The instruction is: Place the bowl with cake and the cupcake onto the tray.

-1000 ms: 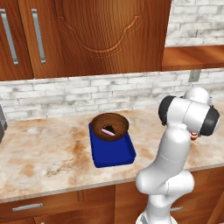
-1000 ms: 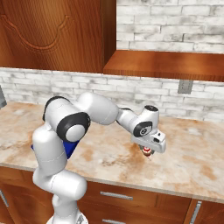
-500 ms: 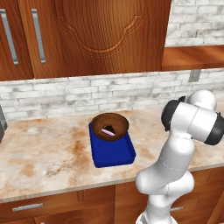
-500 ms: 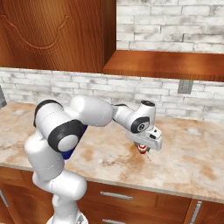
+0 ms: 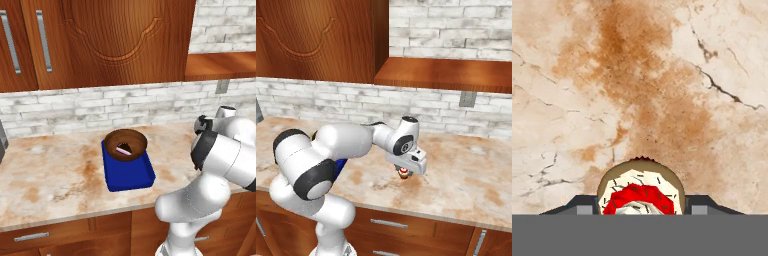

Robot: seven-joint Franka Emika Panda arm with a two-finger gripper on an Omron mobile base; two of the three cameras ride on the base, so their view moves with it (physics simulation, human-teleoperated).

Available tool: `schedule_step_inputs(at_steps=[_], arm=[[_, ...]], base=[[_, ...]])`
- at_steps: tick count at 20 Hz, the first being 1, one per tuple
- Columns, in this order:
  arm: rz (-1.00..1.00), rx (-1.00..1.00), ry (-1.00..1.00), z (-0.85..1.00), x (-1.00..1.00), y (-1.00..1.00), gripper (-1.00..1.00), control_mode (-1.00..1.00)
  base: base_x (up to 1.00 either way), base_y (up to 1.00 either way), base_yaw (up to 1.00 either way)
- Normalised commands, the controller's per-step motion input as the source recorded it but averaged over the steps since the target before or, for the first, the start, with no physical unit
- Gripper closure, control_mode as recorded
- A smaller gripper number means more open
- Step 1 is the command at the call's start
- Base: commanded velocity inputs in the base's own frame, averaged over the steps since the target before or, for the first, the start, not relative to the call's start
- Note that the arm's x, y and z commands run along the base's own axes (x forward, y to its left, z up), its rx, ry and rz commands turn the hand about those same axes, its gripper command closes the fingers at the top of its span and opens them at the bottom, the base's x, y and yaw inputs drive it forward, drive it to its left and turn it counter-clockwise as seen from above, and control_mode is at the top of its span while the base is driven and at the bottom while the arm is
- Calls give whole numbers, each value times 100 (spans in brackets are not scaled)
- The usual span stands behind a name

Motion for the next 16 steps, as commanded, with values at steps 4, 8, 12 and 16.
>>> schedule_step_inputs(at_steps=[4, 8, 12, 16], arm=[[0, 0, 2, 0, -18, 69, 100, -100], [0, 0, 2, 0, -19, 59, 100, -100], [0, 0, 4, 0, -6, 56, 100, -100], [0, 2, 5, 0, 0, 57, 100, -100]], base=[[0, 0, 0], [0, 0, 0], [0, 0, 0], [0, 0, 0]])
